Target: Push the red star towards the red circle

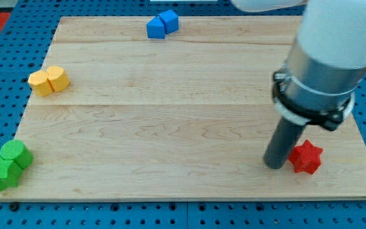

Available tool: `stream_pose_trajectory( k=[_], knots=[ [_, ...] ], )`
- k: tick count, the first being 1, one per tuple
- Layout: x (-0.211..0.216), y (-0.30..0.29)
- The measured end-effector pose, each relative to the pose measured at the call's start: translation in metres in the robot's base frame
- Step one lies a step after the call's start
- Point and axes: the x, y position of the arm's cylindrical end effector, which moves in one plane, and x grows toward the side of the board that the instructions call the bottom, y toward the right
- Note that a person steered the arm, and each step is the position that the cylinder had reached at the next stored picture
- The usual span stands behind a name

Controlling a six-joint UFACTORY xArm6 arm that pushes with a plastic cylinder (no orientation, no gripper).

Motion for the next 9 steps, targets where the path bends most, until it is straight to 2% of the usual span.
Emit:
stream_pose_trajectory(
  k=[1, 2, 3, 4, 5, 7, 8, 9],
  knots=[
    [0.02, 0.015],
    [0.0, 0.044],
    [-0.014, 0.046],
    [0.019, 0.059],
    [0.011, 0.101],
    [-0.092, 0.021],
    [-0.079, 0.001],
    [-0.056, -0.049]
  ],
)
